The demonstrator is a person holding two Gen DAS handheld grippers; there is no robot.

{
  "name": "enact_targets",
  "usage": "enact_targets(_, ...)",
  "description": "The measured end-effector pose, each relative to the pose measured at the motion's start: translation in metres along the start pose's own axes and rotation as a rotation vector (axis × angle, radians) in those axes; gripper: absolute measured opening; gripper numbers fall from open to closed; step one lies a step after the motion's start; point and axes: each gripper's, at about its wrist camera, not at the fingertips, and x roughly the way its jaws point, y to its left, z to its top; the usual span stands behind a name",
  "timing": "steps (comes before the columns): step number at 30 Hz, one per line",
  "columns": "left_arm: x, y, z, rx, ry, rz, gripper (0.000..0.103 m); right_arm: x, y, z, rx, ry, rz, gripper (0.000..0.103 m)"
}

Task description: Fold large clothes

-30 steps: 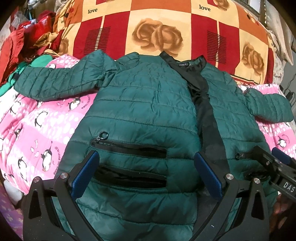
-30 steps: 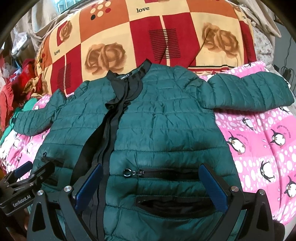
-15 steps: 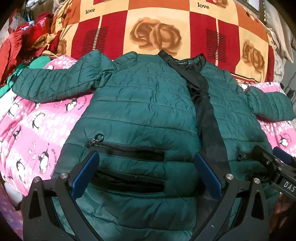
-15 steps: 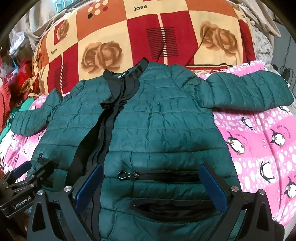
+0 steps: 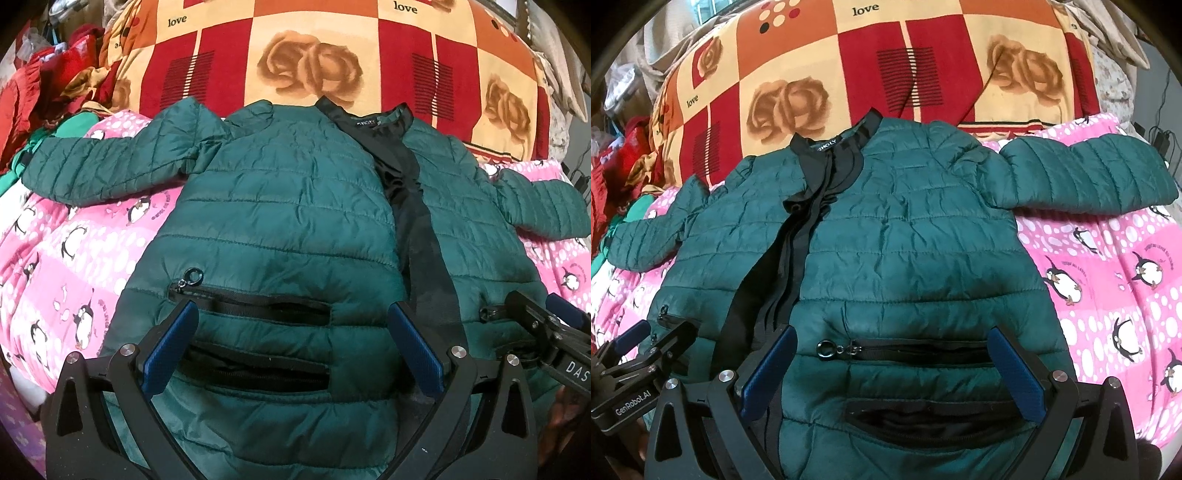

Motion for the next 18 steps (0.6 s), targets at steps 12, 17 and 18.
enact_targets(12, 0.004, 0.008, 0.009, -0.023, -0.011, 0.012, 0.102, 0.002, 0.003, 0.004, -0.022, -0.022, -0.012, 0.103)
enact_targets(17, 0.006, 0.011, 0.011, -0.038, -0.006, 0.006, 0.102, 0.005, 0.005, 0.006, -0.024, -0.019, -0.002, 0.103)
enact_targets(18, 0.006, 0.011, 0.012, -0.039, -0.004, 0.004, 0.102, 0.006, 0.005, 0.007, -0.022, -0.018, 0.003, 0.103)
